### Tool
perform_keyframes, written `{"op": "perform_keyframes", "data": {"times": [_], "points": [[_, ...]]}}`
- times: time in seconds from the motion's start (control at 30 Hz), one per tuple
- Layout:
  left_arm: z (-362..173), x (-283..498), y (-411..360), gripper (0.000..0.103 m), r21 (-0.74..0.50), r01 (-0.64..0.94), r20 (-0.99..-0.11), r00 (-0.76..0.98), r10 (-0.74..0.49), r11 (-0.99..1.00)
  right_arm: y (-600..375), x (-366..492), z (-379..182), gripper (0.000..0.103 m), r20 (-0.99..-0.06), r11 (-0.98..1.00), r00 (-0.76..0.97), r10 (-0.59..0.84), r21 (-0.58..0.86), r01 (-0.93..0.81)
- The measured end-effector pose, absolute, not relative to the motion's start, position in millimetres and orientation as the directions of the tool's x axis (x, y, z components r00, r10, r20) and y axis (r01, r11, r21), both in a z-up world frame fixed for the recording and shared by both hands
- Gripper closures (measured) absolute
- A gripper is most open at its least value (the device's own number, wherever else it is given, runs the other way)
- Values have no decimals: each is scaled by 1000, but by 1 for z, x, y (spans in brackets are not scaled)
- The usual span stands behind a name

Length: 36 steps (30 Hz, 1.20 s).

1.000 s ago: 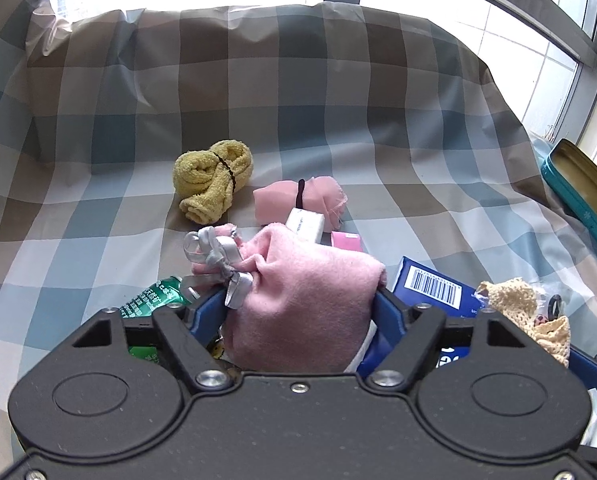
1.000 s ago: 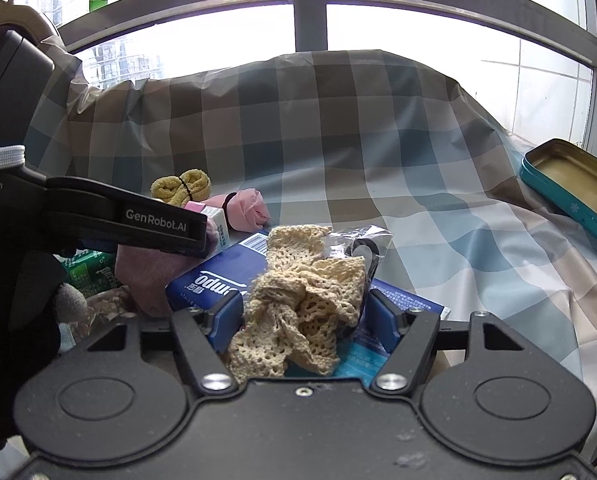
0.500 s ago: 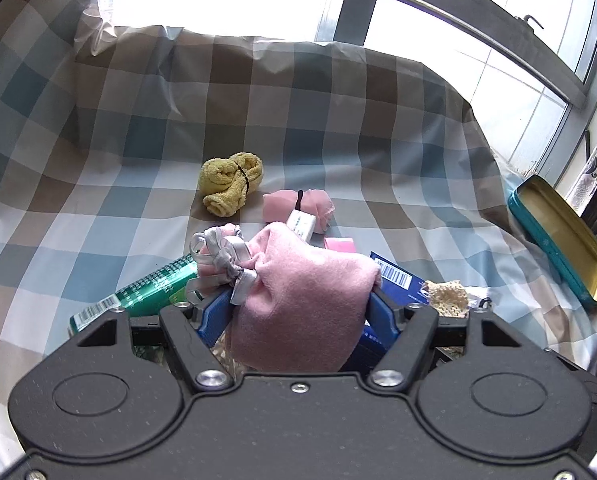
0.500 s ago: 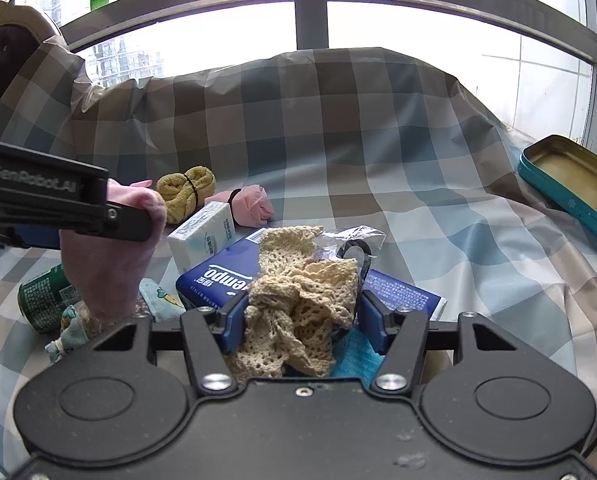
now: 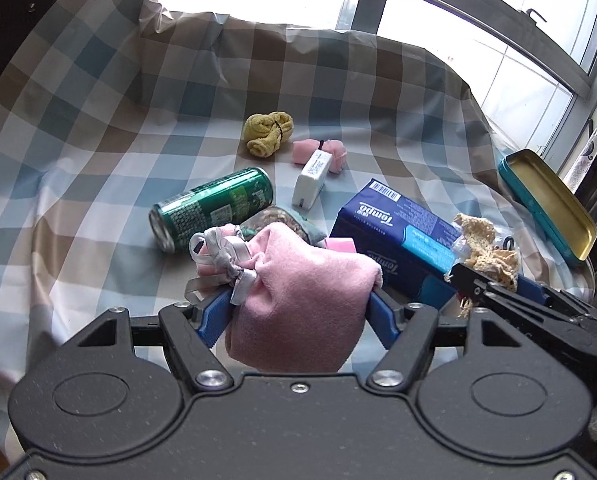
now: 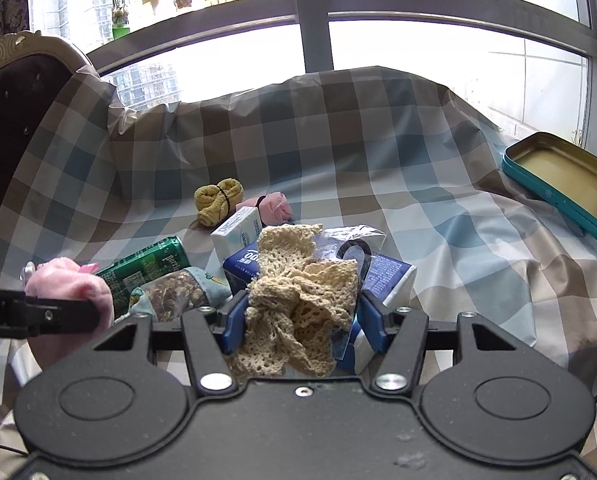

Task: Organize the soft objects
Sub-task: 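Carry the pink pouch and lace cloth over the basket with both tools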

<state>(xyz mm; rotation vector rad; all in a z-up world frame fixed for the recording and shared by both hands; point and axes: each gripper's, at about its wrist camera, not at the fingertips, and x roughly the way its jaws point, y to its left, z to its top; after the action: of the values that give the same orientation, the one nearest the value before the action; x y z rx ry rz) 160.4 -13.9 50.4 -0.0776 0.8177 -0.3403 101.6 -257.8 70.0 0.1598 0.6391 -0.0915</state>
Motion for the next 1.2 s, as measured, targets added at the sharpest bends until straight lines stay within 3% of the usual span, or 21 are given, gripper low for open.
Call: {"op": "perform_keyframes", "data": {"times": [0.5, 1.2], "points": [[41, 68, 4, 37, -244, 247, -714, 609, -346, 938, -252, -17, 103, 46, -540, 988, 841, 41, 150, 48], [9, 15, -16, 36, -232, 240, -785, 526, -327, 943, -259, -81, 92, 45, -586, 981, 804, 103, 194, 16]]}}
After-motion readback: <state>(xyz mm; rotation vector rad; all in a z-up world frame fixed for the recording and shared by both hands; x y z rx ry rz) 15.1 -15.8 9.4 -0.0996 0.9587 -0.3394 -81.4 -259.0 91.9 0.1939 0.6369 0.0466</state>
